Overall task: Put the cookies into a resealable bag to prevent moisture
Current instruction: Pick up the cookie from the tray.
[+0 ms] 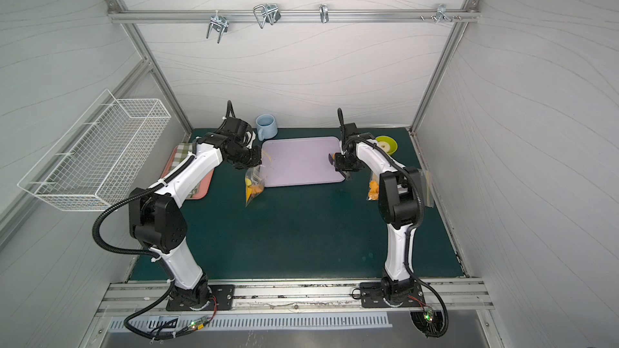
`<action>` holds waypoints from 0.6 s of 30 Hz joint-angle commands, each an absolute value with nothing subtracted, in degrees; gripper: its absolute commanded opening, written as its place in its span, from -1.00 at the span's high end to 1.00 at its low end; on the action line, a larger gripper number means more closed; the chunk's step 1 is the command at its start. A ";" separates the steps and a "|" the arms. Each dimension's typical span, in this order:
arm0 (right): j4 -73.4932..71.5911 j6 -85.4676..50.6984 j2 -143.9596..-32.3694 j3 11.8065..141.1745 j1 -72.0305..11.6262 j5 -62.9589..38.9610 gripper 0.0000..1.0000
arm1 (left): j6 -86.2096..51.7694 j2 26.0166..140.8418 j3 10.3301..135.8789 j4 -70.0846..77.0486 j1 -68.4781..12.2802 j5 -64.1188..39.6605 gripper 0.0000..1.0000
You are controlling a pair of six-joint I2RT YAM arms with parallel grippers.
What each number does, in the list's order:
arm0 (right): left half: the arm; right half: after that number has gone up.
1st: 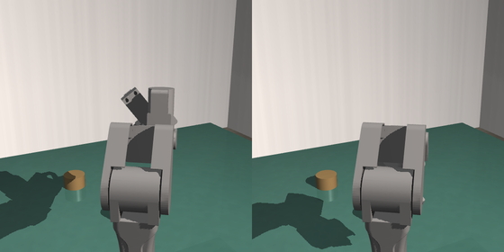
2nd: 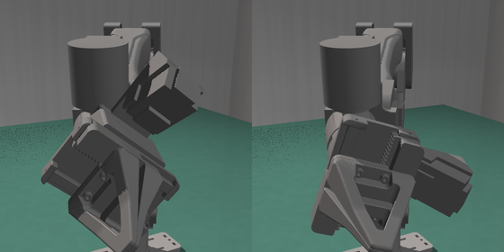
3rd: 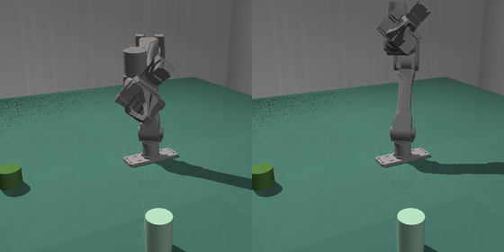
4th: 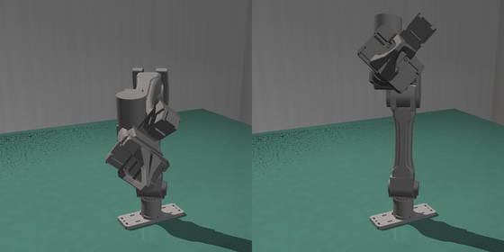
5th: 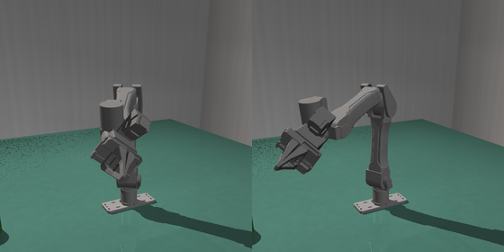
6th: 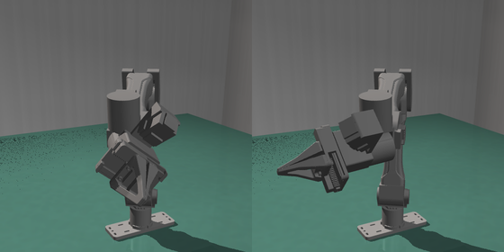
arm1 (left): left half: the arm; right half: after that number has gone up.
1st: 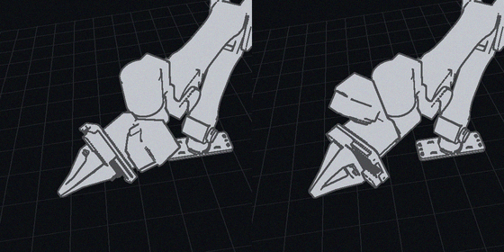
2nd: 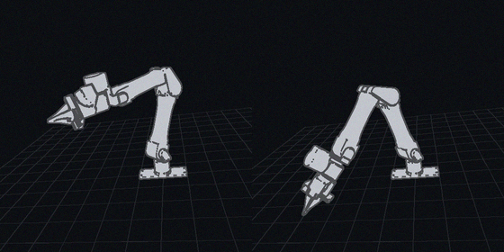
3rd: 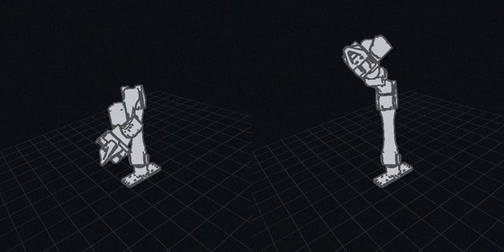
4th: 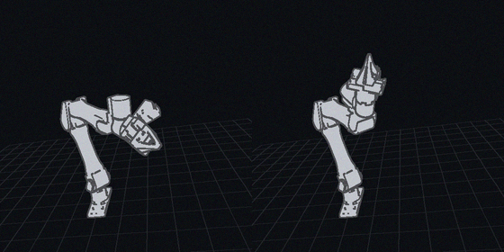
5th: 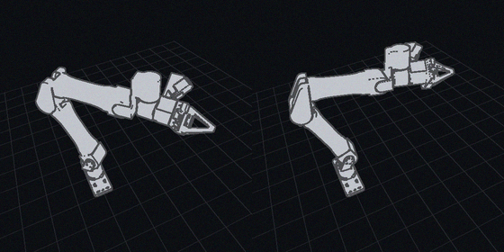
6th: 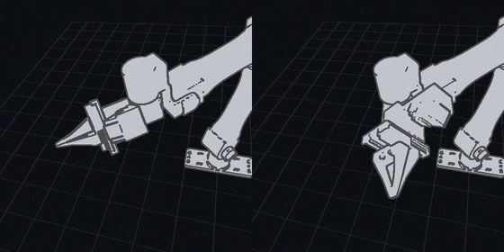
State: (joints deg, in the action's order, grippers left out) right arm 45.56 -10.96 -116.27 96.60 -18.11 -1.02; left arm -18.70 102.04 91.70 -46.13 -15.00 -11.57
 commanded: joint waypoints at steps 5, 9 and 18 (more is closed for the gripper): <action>46.75 -11.39 -120.57 102.10 -16.79 -0.42 0.06 | -18.41 102.29 93.77 -46.32 -14.68 -11.64 1.00; 46.87 -11.19 -121.08 102.60 -16.76 -0.83 0.15 | -18.43 102.29 93.77 -46.31 -14.59 -11.68 1.00; 40.47 -10.41 -115.68 96.94 -16.80 -2.49 0.47 | -18.46 102.37 93.77 -46.25 -14.51 -11.76 1.00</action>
